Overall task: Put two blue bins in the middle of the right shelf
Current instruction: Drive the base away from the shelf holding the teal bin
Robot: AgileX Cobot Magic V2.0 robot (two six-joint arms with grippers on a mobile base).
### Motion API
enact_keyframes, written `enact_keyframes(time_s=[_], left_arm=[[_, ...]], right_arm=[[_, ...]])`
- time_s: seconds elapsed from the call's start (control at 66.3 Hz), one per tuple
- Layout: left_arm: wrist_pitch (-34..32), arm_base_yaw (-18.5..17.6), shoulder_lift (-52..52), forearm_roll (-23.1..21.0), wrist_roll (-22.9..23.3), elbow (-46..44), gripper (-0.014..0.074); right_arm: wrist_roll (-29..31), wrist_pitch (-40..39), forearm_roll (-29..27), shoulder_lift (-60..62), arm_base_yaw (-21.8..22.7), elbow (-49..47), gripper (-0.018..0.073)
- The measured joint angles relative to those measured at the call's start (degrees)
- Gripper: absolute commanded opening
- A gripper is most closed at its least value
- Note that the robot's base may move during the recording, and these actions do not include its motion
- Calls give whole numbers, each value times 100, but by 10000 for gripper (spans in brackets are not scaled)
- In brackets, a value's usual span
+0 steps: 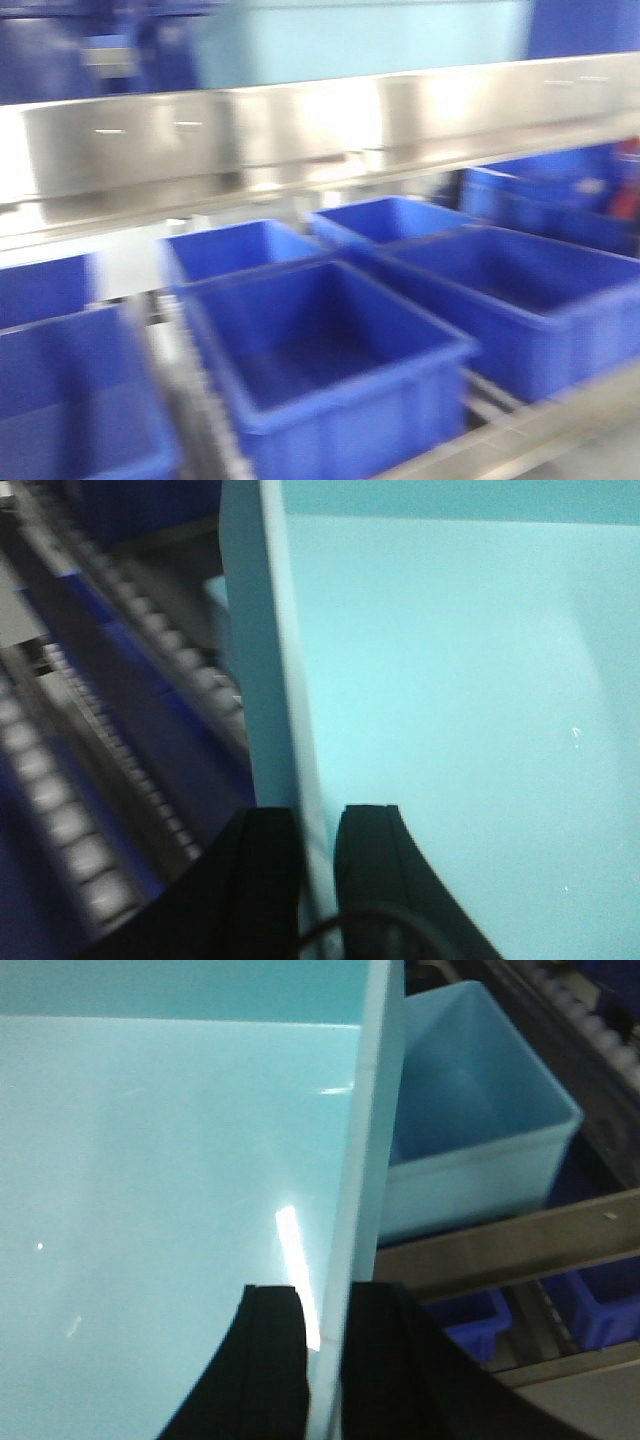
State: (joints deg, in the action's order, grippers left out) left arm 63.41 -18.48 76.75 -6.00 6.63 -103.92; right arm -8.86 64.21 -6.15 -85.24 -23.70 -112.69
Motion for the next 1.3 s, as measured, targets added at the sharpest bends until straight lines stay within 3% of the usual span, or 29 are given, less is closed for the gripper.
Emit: enact_keyframes(time_s=[1.297], left_arm=[[-335, 0, 0, -1, 0, 0, -111]], right_arm=[[0, -80, 43, 0, 0, -25, -153]])
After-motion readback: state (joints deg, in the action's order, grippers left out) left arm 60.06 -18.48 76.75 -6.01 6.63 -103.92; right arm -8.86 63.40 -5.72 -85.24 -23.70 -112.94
